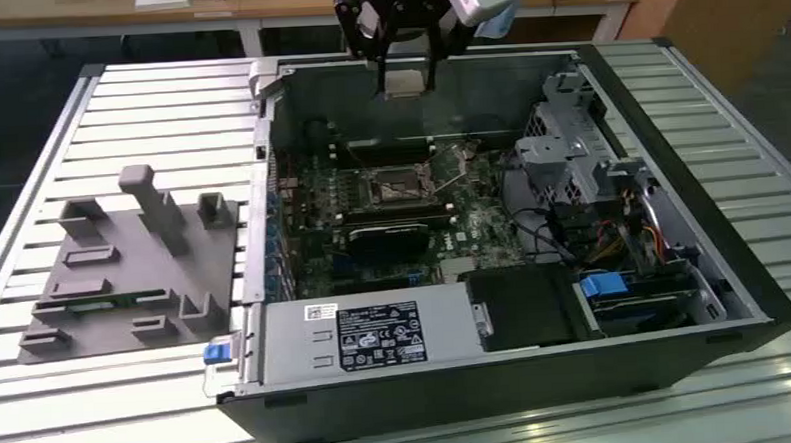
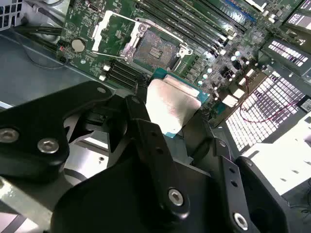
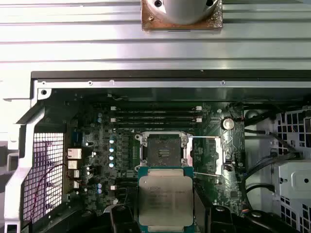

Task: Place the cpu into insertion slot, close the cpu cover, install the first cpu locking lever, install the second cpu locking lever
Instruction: 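Place the cpu into insertion slot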

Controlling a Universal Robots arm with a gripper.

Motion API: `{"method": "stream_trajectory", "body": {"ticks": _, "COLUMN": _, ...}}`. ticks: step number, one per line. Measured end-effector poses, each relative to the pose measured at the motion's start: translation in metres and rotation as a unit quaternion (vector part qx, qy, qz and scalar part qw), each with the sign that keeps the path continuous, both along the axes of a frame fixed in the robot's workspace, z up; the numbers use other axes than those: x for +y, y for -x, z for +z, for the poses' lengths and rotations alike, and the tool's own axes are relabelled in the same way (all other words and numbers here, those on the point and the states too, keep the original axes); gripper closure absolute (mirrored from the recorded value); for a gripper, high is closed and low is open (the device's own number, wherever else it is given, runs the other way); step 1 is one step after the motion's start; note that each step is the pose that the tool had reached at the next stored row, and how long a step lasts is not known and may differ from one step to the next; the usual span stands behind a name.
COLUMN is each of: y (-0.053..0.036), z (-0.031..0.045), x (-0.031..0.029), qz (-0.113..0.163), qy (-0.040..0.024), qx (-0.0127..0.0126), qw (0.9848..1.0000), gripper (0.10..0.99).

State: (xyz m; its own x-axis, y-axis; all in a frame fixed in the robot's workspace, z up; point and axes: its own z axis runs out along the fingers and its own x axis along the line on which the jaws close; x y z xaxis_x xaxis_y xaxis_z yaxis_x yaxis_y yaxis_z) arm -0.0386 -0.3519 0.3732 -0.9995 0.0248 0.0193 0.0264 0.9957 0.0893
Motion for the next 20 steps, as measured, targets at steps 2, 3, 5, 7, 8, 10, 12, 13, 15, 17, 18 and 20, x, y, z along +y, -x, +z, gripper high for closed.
{"method": "stream_trajectory", "body": {"ticks": 2, "y": 0.0000, "z": 0.0000, "x": 0.0000, "qz": 0.000, "qy": 0.0000, "qx": 0.0000, "qw": 1.0000, "gripper": 0.549}}
{"method": "stream_trajectory", "body": {"ticks": 3, "y": 0.0000, "z": 0.0000, "x": 0.0000, "qz": 0.000, "qy": 0.0000, "qx": 0.0000, "qw": 1.0000, "gripper": 0.549}}
{"method": "stream_trajectory", "body": {"ticks": 5, "y": 0.0000, "z": 0.0000, "x": 0.0000, "qz": 0.000, "qy": 0.0000, "qx": 0.0000, "qw": 1.0000, "gripper": 0.549}}
{"method": "stream_trajectory", "body": {"ticks": 7, "y": 0.0000, "z": 0.0000, "x": 0.0000, "qz": 0.000, "qy": 0.0000, "qx": 0.0000, "qw": 1.0000, "gripper": 0.549}}
{"method": "stream_trajectory", "body": {"ticks": 8, "y": 0.0000, "z": 0.0000, "x": 0.0000, "qz": 0.000, "qy": 0.0000, "qx": 0.0000, "qw": 1.0000, "gripper": 0.549}}
{"method": "stream_trajectory", "body": {"ticks": 10, "y": 0.0000, "z": 0.0000, "x": 0.0000, "qz": 0.000, "qy": 0.0000, "qx": 0.0000, "qw": 1.0000, "gripper": 0.549}}
{"method": "stream_trajectory", "body": {"ticks": 12, "y": 0.0000, "z": 0.0000, "x": 0.0000, "qz": 0.000, "qy": 0.0000, "qx": 0.0000, "qw": 1.0000, "gripper": 0.549}}
{"method": "stream_trajectory", "body": {"ticks": 13, "y": 0.0000, "z": 0.0000, "x": 0.0000, "qz": 0.000, "qy": 0.0000, "qx": 0.0000, "qw": 1.0000, "gripper": 0.549}}
{"method": "stream_trajectory", "body": {"ticks": 15, "y": 0.0000, "z": -0.0008, "x": 0.0000, "qz": 0.000, "qy": 0.0000, "qx": 0.0000, "qw": 1.0000, "gripper": 0.549}}
{"method": "stream_trajectory", "body": {"ticks": 17, "y": 0.0000, "z": -0.0035, "x": 0.0000, "qz": 0.000, "qy": -0.0004, "qx": 0.0000, "qw": 1.0000, "gripper": 0.549}}
{"method": "stream_trajectory", "body": {"ticks": 18, "y": 0.0000, "z": -0.0053, "x": 0.0000, "qz": 0.000, "qy": -0.0005, "qx": 0.0000, "qw": 1.0000, "gripper": 0.549}}
{"method": "stream_trajectory", "body": {"ticks": 20, "y": 0.0000, "z": -0.0089, "x": 0.0000, "qz": 0.000, "qy": -0.0005, "qx": 0.0000, "qw": 1.0000, "gripper": 0.549}}
